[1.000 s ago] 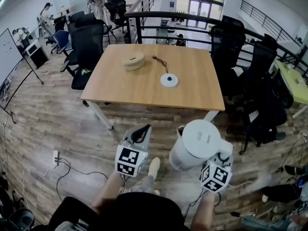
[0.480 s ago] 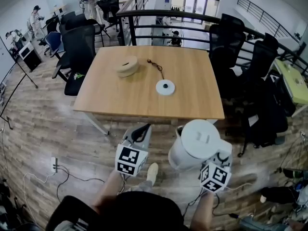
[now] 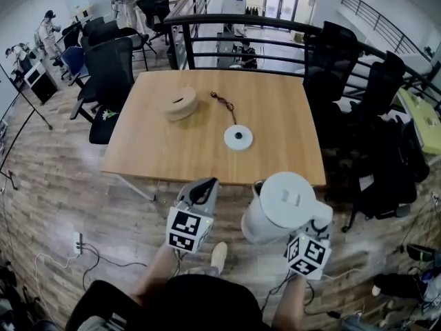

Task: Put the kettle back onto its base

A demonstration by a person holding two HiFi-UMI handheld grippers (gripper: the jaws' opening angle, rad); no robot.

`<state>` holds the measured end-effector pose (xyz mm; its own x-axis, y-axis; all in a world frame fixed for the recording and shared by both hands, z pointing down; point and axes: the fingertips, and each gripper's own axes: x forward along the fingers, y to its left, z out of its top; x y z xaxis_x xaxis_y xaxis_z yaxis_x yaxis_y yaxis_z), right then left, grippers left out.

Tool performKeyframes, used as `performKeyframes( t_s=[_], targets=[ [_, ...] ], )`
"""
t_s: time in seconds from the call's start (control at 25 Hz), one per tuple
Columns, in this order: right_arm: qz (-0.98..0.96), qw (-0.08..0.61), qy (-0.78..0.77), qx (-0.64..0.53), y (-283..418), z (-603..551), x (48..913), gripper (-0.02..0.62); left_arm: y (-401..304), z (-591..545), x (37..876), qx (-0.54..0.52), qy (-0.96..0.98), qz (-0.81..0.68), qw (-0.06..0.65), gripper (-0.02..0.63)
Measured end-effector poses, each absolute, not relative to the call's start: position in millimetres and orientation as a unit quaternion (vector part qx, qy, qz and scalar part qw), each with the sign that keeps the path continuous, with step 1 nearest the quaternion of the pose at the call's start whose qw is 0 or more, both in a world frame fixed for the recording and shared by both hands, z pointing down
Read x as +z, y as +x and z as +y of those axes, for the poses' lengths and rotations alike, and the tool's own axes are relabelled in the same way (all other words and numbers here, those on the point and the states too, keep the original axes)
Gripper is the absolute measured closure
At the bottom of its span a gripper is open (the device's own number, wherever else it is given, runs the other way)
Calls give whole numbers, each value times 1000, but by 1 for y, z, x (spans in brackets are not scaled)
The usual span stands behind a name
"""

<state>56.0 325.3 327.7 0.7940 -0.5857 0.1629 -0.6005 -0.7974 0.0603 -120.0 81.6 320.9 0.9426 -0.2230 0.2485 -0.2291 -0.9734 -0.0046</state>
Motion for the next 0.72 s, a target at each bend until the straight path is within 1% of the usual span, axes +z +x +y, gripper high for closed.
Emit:
performKeyframes(
  t_s=[0.72],
  targets=[
    [-304,52,949,66,115,244,332,571,-62,0,336,126,986,-108,17,609]
  ],
)
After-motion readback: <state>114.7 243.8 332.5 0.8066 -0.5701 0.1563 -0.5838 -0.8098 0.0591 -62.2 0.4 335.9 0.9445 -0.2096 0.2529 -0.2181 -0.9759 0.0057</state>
